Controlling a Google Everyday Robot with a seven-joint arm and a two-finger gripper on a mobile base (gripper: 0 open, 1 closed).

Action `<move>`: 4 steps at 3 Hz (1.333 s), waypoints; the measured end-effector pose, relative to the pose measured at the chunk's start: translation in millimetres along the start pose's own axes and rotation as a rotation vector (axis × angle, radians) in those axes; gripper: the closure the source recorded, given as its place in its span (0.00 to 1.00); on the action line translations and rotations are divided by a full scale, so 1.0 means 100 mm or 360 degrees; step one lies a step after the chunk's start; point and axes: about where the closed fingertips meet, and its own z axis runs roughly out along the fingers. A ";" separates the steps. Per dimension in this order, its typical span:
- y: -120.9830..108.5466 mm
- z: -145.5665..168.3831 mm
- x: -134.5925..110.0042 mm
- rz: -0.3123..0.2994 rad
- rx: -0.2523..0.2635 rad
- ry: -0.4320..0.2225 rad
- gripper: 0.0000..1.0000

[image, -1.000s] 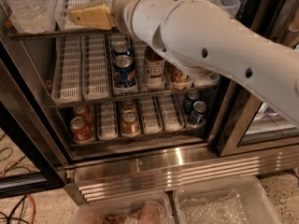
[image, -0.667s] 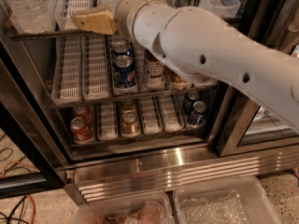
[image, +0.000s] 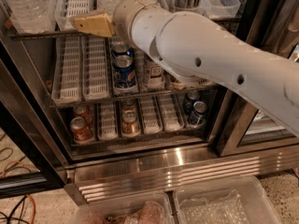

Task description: Pick water bottle from top shelf of fridge

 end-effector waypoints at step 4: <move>0.13 0.20 -0.21 -0.0009 -0.0240 -0.0083 0.00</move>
Offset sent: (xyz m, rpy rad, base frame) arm 0.0095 0.0176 0.0047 0.0258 -0.0078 0.0732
